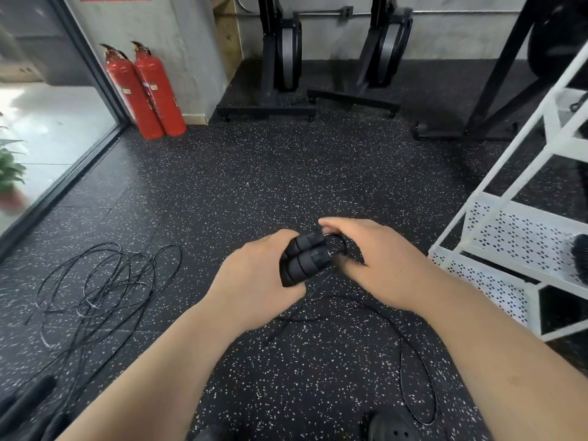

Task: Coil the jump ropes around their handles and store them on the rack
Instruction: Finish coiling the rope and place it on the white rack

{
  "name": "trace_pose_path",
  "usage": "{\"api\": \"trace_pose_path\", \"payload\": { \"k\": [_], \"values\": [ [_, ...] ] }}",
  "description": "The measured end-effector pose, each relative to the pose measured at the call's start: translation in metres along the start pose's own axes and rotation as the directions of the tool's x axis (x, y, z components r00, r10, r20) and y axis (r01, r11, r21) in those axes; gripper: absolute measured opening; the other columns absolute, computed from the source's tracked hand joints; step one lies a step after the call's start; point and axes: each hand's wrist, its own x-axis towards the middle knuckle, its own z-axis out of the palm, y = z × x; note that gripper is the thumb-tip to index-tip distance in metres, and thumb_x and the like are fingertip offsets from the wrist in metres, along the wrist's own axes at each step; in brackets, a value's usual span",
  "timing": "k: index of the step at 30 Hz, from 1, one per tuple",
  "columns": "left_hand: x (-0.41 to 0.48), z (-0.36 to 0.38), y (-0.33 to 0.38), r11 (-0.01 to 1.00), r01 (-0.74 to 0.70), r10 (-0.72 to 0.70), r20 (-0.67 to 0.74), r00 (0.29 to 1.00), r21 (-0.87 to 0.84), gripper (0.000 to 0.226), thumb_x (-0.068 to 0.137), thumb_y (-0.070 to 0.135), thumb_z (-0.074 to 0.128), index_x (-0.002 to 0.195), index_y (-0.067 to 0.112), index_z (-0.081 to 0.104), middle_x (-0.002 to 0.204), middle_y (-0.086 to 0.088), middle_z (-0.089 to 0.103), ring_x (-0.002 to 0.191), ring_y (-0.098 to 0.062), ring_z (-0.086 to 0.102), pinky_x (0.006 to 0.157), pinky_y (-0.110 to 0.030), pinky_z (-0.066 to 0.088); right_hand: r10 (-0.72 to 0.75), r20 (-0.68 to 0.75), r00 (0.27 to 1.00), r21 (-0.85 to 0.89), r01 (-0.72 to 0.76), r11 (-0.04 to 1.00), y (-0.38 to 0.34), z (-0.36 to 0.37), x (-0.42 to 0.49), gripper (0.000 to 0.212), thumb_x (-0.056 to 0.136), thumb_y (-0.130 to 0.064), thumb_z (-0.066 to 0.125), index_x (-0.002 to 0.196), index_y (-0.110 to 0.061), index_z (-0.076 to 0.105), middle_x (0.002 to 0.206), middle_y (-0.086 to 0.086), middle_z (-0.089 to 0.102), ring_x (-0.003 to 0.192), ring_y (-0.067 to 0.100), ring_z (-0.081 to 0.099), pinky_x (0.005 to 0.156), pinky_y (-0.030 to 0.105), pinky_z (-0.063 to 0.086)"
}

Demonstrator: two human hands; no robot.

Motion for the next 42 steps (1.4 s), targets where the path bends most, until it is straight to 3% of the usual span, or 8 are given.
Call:
{"api": "trace_pose_path", "payload": {
  "k": [3,10,19,23,28,31,36,42],
  "values": [
    [0.001,0.001,-0.001,0.988,0.012,-0.003,0.058,0.998,-0.152,0.035,0.083,0.038,0.079,0.11,0.043,0.057,0.088,0.013,0.067,0.073,-0.007,0.063,0.069,-0.035,0.057,0.023,-0.016,1.0,0.054,-0.022,0.998,0.002,-0.001,0.001,0.014,0.11,-0.03,0.051,0.102,-0.034,0.062,0.082,-0.011,0.07,0.069,0.006,0.063,0.06,0.031,0.045],
    [0.012,-0.006,-0.013,0.87,0.105,-0.053,0.119,0.991,-0.482,0.026,0.081,0.03,0.088,0.094,0.027,0.066,0.066,0.014,0.055,0.056,-0.008,0.046,0.055,-0.022,0.04,-0.003,-0.069,0.998,0.122,0.012,0.992,0.003,-0.015,0.002,0.031,0.11,-0.047,0.042,0.088,-0.037,0.062,0.065,0.0,0.062,0.058,0.025,0.058,0.059,0.047,0.049],
    [0.011,0.008,0.001,0.193,0.338,-0.251,0.287,0.925,-0.921,0.038,0.081,0.036,0.089,0.103,0.017,0.067,0.085,-0.005,0.062,0.065,-0.017,0.053,0.064,-0.035,0.049,0.078,-0.251,0.965,0.188,-0.031,0.982,-0.008,0.001,0.005,0.026,0.111,-0.045,0.042,0.113,-0.036,0.067,0.059,-0.004,0.056,0.047,0.01,0.047,0.05,0.027,0.035],
    [0.015,0.011,0.006,-0.181,0.324,-0.324,0.367,0.872,-0.929,0.038,0.085,0.041,0.086,0.108,0.019,0.066,0.085,-0.002,0.064,0.066,-0.017,0.057,0.067,-0.035,0.053,0.088,-0.303,0.949,0.162,-0.04,0.986,-0.023,0.019,0.006,0.032,0.113,-0.04,0.037,0.129,-0.033,0.065,0.068,-0.009,0.062,0.056,0.006,0.054,0.057,0.028,0.042],
    [0.022,0.017,0.006,-0.448,0.25,-0.368,0.432,0.823,-0.858,0.054,0.077,0.043,0.096,0.116,0.015,0.069,0.099,-0.005,0.069,0.083,-0.021,0.066,0.093,-0.038,0.058,0.036,-0.268,0.963,0.138,0.002,0.99,-0.046,0.041,0.001,0.026,0.113,-0.034,0.043,0.122,-0.031,0.067,0.079,-0.016,0.061,0.069,0.006,0.058,0.065,0.034,0.05],
    [0.024,0.02,0.006,-0.432,0.229,-0.451,0.429,0.783,-0.872,0.073,0.069,0.046,0.101,0.125,0.01,0.071,0.113,-0.012,0.076,0.106,-0.03,0.076,0.098,-0.052,0.061,0.016,-0.274,0.962,0.132,0.021,0.991,-0.051,0.049,0.001,0.026,0.113,-0.036,0.043,0.123,-0.035,0.067,0.087,-0.015,0.067,0.076,0.009,0.063,0.07,0.039,0.054],
    [0.024,0.02,0.008,-0.368,0.23,-0.496,0.4,0.771,-0.901,0.035,0.083,0.029,0.09,0.106,0.014,0.069,0.082,0.0,0.072,0.07,-0.021,0.071,0.076,-0.039,0.061,-0.026,-0.289,0.957,0.067,0.047,0.997,-0.055,0.053,0.001,0.029,0.111,-0.04,0.042,0.126,-0.034,0.066,0.096,-0.009,0.073,0.08,0.019,0.068,0.069,0.044,0.057],
    [0.022,0.017,0.009,-0.263,0.201,-0.566,0.319,0.76,-0.944,0.012,0.092,0.014,0.069,0.103,0.017,0.065,0.081,-0.001,0.07,0.073,-0.02,0.062,0.066,-0.032,0.056,-0.044,-0.322,0.946,0.071,0.071,0.995,-0.057,0.06,-0.002,0.033,0.111,-0.035,0.043,0.133,-0.029,0.067,0.098,-0.007,0.063,0.08,0.021,0.065,0.068,0.046,0.056]
  ]
}}
